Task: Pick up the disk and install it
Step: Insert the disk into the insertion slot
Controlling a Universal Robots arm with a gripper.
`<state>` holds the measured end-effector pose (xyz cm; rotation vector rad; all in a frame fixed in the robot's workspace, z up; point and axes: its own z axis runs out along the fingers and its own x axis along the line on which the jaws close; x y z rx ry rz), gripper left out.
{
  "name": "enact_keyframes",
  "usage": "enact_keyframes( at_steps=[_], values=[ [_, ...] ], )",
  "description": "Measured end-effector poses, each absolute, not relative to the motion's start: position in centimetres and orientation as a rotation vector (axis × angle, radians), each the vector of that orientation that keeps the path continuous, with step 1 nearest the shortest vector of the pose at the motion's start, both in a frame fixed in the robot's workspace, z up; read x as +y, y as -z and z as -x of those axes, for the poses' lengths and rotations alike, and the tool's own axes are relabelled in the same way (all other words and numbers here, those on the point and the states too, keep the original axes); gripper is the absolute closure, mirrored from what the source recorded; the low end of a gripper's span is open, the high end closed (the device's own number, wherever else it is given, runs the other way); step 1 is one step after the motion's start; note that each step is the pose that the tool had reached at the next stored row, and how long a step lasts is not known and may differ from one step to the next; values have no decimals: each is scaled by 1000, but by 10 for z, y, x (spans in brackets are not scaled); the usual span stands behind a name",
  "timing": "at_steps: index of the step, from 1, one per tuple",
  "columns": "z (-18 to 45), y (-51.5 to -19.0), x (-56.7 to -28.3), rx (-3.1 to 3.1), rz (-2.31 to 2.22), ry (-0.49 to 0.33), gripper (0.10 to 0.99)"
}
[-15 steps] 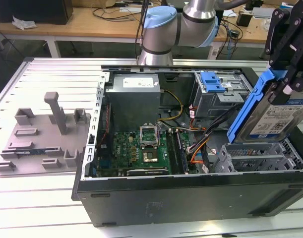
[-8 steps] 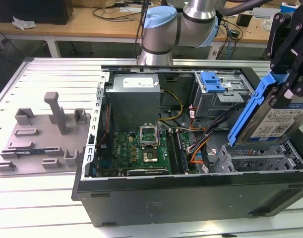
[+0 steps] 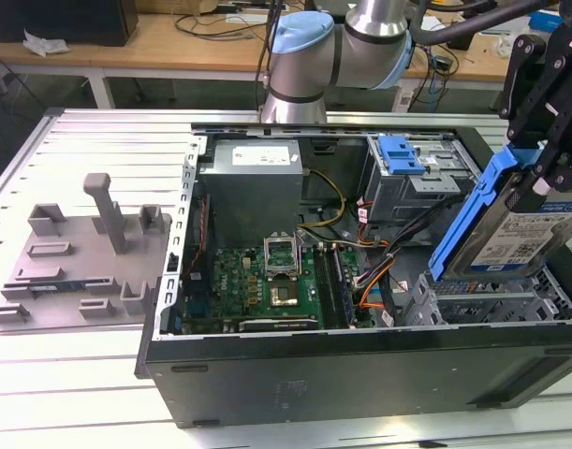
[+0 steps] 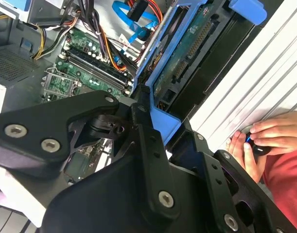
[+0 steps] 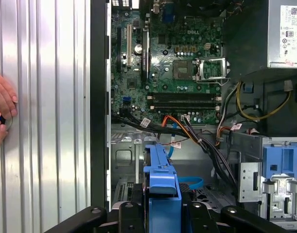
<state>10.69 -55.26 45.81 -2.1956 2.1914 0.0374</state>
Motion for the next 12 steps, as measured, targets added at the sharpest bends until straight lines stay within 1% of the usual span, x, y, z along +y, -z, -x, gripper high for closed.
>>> enact_keyframes(
  at_steps=[12],
  values=[
    [-108,-448,-555,2194,2194,-36,718]
  ],
)
